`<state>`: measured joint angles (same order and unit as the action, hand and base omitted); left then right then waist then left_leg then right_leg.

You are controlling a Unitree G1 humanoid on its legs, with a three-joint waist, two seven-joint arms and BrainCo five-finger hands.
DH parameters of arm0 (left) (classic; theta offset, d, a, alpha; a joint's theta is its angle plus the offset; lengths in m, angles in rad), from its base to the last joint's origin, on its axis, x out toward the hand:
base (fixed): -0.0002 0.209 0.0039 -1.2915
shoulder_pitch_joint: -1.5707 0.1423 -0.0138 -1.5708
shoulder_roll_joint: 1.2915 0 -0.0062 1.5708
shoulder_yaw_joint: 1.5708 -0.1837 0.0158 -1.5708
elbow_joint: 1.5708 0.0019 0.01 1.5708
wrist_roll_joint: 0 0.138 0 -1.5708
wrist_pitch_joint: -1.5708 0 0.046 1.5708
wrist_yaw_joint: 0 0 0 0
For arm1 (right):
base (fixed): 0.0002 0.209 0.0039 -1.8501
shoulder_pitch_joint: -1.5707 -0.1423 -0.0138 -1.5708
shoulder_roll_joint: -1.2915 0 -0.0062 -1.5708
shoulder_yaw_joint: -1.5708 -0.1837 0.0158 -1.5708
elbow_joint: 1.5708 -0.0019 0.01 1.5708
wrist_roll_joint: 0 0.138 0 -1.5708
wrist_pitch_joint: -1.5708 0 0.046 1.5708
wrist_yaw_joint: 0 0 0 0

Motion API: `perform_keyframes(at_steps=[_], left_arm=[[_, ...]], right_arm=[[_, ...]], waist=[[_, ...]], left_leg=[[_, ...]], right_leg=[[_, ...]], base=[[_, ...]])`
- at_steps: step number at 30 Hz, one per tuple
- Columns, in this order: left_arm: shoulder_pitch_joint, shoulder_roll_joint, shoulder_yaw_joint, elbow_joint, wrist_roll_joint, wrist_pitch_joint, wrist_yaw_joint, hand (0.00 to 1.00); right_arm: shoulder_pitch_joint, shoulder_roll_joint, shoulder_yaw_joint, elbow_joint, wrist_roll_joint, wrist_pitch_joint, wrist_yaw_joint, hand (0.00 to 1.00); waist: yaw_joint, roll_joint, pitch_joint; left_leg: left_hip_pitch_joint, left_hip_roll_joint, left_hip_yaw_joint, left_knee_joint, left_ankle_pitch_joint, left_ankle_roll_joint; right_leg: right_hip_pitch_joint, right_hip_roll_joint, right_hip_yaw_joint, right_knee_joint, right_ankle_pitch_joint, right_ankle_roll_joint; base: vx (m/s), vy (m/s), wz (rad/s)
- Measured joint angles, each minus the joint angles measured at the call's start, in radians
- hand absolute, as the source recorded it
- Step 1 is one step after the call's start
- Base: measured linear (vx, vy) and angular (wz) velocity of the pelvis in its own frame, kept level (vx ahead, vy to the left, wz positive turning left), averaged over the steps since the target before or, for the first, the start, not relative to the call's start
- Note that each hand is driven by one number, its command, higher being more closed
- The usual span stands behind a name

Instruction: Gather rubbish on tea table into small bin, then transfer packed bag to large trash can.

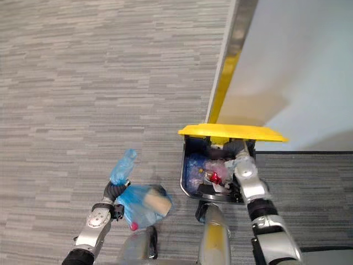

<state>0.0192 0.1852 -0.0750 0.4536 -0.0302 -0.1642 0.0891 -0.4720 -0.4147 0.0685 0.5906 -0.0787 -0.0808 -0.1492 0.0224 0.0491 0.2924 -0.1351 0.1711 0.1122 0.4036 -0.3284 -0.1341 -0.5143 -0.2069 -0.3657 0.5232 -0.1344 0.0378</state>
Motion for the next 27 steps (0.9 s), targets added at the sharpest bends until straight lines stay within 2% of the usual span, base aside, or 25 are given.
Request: perform_keyframes(at_steps=[4, 8, 9, 14, 19, 27], left_arm=[[-0.003, 0.015, -0.007, -0.065, -0.039, -0.007, -0.002, 1.00], [-0.003, 0.020, -0.033, -0.119, -0.079, -0.019, -0.003, 1.00], [-0.005, 0.020, -0.052, -0.140, -0.091, -0.019, -0.007, 1.00], [-0.051, 0.023, -0.125, -0.241, -0.136, -0.045, -0.031, 1.00], [-0.116, 0.026, -0.206, -0.351, -0.173, -0.083, -0.046, 1.00], [-0.203, 0.044, -0.382, -0.527, -0.226, -0.091, -0.046, 1.00]], right_arm=[[-0.109, -0.074, 0.027, 0.013, 0.011, 0.000, -0.002, 0.00], [-0.146, -0.098, 0.032, 0.013, 0.039, 0.000, -0.003, 0.00], [-0.168, -0.115, 0.044, 0.013, 0.040, 0.000, -0.003, 0.00], [-0.189, -0.129, 0.057, 0.020, 0.053, 0.000, -0.003, 0.00], [-0.232, -0.143, 0.099, 0.057, 0.079, 0.001, -0.003, 0.00], [-0.292, -0.141, 0.167, 0.065, 0.090, 0.002, -0.002, 0.00]], waist=[[-0.003, 0.007, 0.036], [0.002, 0.011, 0.052], [0.000, 0.019, 0.061], [-0.009, 0.025, 0.065], [-0.011, 0.022, 0.067], [-0.012, -0.005, 0.100]], left_leg=[[-0.025, 0.019, -0.016, 0.032, -0.016, 0.010], [-0.048, 0.028, -0.034, 0.034, -0.011, 0.000], [-0.051, 0.034, -0.035, 0.034, -0.006, -0.007], [-0.052, 0.041, -0.034, 0.032, 0.007, -0.014], [-0.063, 0.036, -0.032, 0.048, 0.007, -0.014], [-0.065, 0.034, -0.022, 0.059, 0.004, -0.010]], right_leg=[[0.000, 0.015, -0.001, -0.004, 0.010, 0.009], [-0.020, 0.038, 0.006, -0.006, 0.001, 0.023], [-0.021, 0.048, 0.007, -0.012, 0.000, 0.024], [-0.021, 0.061, 0.006, -0.019, 0.004, 0.017], [-0.021, 0.057, 0.007, -0.031, 0.010, 0.008], [-0.015, 0.063, 0.018, -0.053, 0.028, -0.008]], base=[[-0.07, -0.040, 0.03], [-0.05, -0.080, 0.02], [0.00, -0.073, -0.07], [0.01, -0.035, -0.04], [0.00, 0.000, 0.00], [0.00, 0.015, -0.02]])
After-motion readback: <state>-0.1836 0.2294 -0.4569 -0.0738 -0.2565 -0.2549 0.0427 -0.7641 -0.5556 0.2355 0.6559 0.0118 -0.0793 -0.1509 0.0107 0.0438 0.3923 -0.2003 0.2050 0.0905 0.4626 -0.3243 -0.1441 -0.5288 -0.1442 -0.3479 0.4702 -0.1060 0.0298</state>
